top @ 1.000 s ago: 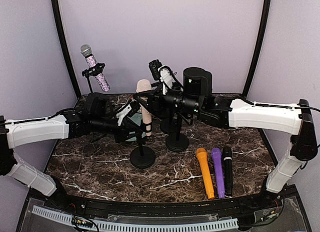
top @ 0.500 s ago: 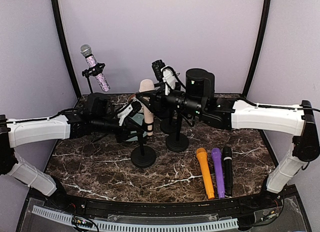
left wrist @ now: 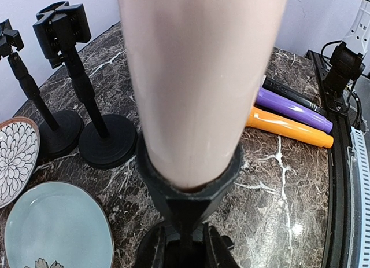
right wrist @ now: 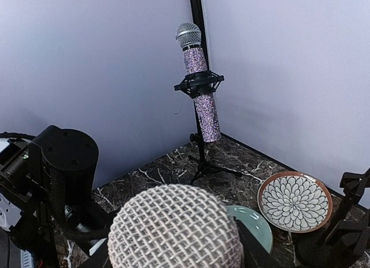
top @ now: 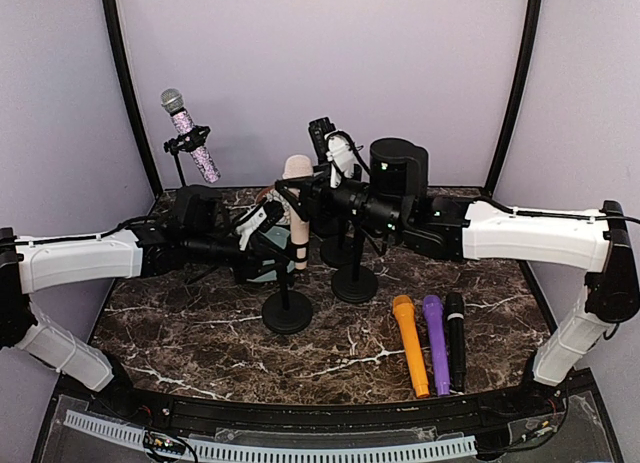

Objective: Remove the microphone from the stand

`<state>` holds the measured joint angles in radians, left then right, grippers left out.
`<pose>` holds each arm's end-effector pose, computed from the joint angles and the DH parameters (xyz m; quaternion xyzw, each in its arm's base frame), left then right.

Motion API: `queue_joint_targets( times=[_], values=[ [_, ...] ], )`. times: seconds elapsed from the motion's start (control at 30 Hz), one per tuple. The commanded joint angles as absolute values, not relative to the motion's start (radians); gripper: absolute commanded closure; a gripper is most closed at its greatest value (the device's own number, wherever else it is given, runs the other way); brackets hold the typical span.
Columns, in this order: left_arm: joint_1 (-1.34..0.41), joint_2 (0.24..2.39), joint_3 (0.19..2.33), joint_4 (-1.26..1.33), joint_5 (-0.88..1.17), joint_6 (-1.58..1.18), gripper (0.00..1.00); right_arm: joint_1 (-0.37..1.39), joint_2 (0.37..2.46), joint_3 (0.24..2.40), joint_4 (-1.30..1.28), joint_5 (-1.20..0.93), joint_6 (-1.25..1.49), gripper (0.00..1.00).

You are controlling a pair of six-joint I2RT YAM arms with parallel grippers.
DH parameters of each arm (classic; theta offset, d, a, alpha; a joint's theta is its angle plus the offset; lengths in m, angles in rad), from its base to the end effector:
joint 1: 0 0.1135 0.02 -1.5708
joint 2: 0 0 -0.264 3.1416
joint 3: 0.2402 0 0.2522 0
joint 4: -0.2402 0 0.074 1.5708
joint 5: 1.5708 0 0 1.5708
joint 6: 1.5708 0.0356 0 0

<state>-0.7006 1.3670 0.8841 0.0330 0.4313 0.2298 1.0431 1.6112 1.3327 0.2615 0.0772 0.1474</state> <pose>0.2252 -0.2094 0.2652 0.4728 0.6884 -0.2974 0.4627 0.1998 0.3374 0.3658 -0.2842 0.6540 0.3700 0.5955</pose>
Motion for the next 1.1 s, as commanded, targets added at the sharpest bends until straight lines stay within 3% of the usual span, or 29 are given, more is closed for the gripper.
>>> queue_joint_targets(
  times=[0.0,1.07],
  values=[
    [-0.71,1.382,0.864,-0.045,0.42,0.248,1.0,1.026,1.567,1.373,0.37,0.238,0.131,1.0],
    [-0.718,1.393,0.865,-0.055,0.401,0.258,1.0,1.026,1.491,1.338,0.434,0.308,0.149,1.0]
  ],
)
